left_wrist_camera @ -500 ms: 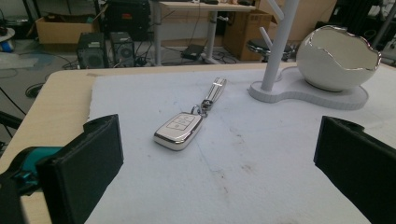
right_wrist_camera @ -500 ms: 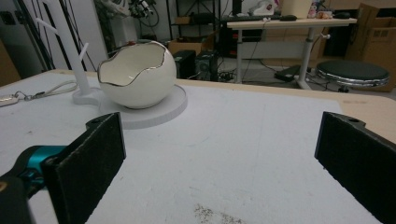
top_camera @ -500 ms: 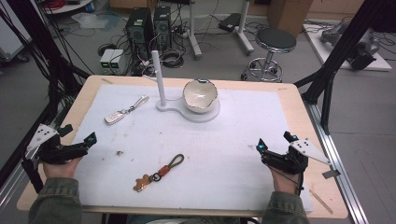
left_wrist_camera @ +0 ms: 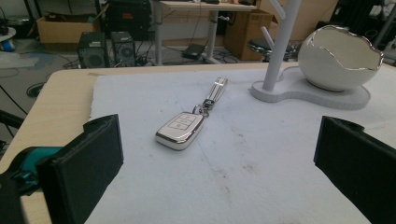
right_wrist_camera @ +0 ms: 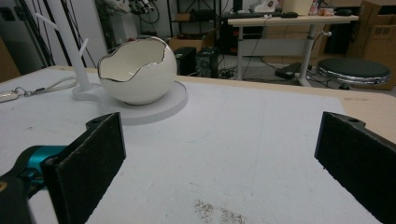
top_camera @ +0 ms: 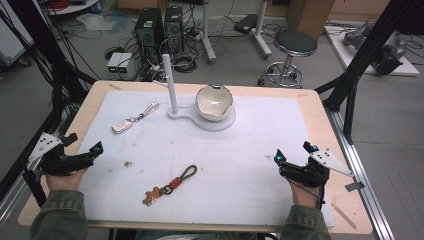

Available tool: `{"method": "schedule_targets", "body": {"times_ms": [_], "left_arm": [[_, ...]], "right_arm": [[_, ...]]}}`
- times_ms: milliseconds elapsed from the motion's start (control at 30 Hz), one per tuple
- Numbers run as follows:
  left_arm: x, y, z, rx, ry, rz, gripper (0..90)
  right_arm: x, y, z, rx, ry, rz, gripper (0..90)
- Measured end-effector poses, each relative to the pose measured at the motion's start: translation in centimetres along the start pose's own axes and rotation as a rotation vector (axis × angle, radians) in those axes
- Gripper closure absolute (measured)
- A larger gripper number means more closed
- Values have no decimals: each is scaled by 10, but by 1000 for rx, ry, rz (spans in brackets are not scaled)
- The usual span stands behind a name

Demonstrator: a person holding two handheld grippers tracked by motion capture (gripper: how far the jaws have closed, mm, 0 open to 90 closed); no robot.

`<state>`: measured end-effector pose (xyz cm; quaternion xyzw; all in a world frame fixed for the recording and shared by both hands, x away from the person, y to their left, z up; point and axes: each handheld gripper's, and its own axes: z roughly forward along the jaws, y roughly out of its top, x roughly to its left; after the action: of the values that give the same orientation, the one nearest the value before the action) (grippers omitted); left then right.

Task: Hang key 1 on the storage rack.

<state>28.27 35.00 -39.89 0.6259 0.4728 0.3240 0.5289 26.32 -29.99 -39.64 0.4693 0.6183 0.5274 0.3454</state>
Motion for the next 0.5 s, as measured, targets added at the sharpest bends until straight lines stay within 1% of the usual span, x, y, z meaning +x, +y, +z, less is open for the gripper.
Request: {"method": "schedule_targets", "body": {"times_ms": [233, 267, 500], "left_arm": [[-1, 0, 1, 3, -7, -2, 17], [-1, 0, 1, 4, -22, -19, 17], [-4, 1, 1, 1, -36, -23, 17]], "right_arm": [[0, 0, 0, 3, -5, -2, 7], [0, 0, 0, 5, -4, 0, 6], [0, -1, 0, 6, -5, 3, 6]]}}
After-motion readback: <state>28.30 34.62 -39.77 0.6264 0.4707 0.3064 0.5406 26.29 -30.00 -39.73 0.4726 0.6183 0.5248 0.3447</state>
